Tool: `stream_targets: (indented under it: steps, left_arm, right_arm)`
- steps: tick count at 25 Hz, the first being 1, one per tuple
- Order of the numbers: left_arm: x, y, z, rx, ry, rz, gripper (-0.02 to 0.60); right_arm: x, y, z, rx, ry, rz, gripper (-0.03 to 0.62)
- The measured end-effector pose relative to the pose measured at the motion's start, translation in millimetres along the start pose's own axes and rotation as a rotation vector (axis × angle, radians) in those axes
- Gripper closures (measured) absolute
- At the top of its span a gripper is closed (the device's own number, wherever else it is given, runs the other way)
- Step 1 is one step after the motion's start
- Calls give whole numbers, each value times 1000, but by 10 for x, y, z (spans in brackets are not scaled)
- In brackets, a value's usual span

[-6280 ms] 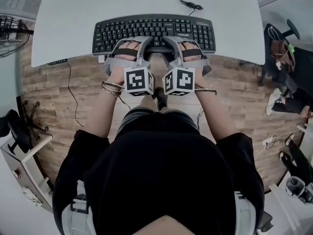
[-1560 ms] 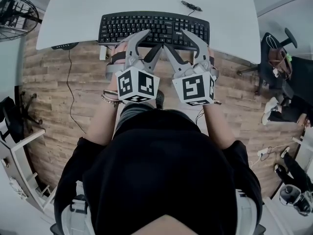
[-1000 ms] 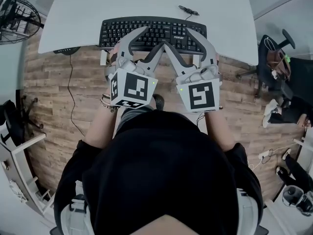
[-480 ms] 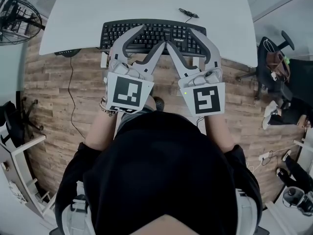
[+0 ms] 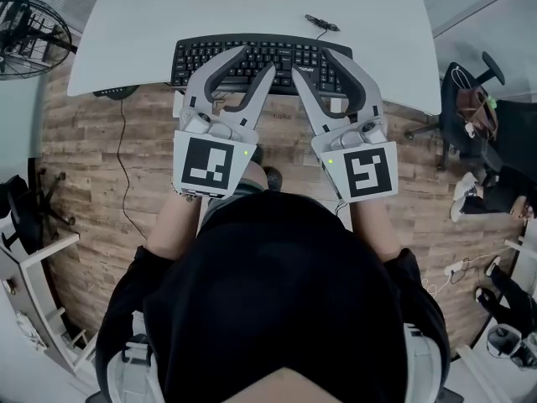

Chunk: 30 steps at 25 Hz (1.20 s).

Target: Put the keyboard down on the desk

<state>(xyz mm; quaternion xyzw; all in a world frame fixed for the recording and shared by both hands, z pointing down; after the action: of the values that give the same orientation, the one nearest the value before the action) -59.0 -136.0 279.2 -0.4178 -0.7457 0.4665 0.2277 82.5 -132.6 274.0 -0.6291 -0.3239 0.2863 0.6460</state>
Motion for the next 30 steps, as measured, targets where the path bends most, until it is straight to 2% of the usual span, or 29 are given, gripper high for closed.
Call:
stream_targets:
  steps: [6,13,18,22,30]
  left_arm:
    - [29,6,-9,59,6,-28,488]
    - [61,-16,-60,105,-26,-30,538]
    - [91,8,-62,88,-14,-38,566]
    - [110,16,-111,70,-38,-42,569]
    - [73,54,-179,15,-75,-43,569]
  right_arm:
    - [25,-40,-47,-9,-12,0,459]
    - [64,-48,2,-22,-5,-6,494]
    - [75,-53,19,-25,0,-5,527]
    - [123,-65,6,-16,-28,-22,589]
    - [176,-8,3,-25,-48,-73,591]
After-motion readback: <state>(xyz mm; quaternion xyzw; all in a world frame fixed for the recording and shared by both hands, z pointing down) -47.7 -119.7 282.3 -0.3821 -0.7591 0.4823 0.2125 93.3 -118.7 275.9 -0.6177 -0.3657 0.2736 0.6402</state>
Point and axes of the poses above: the fingertips, and each gripper's own axes: x backward along the fingers, z to its left, y out of its top, the point moved 7 cm from there along x, backward along the fingers, and after that the axes turned 11 degrees about -x, right-handed, at the moved point
